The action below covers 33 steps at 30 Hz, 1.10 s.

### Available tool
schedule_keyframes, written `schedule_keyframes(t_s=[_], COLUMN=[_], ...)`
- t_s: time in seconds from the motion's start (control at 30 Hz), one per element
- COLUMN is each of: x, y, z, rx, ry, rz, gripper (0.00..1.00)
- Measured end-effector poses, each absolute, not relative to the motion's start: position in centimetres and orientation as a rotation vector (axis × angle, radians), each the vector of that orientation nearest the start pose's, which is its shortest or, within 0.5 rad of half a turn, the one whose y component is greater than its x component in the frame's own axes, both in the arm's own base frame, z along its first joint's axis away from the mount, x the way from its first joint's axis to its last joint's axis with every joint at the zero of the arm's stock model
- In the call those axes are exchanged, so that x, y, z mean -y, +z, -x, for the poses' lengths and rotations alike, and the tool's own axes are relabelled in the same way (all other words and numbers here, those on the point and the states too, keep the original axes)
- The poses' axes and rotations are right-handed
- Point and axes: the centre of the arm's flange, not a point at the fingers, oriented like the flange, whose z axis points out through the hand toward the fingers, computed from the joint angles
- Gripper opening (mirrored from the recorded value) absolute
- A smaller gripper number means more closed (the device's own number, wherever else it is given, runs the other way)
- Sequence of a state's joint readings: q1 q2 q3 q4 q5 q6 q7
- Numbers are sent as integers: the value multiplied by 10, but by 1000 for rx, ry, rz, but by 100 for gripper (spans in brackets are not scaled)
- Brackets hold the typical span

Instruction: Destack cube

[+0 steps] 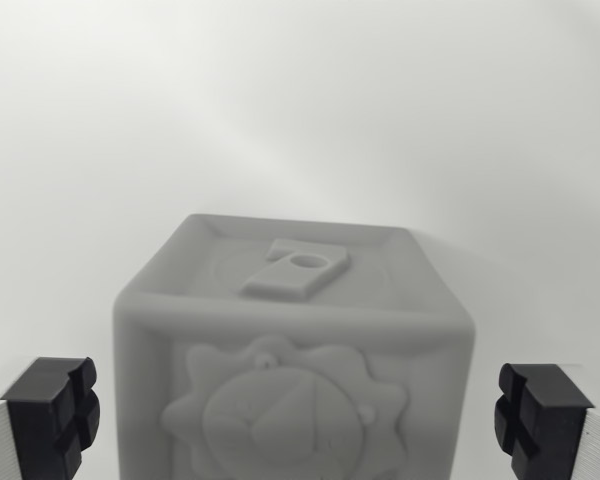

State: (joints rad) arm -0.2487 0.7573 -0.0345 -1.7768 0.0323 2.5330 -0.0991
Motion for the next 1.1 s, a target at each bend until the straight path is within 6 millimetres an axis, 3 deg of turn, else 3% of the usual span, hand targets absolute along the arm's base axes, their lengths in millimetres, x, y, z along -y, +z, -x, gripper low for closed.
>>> schedule_keyframes(t_s=[0.4,1.1], x=[181,182], y=[164,248], z=[-626,-627], rx=[-317,-316], ry=[0,-5], rz=[3129,3125], gripper=[100,100])
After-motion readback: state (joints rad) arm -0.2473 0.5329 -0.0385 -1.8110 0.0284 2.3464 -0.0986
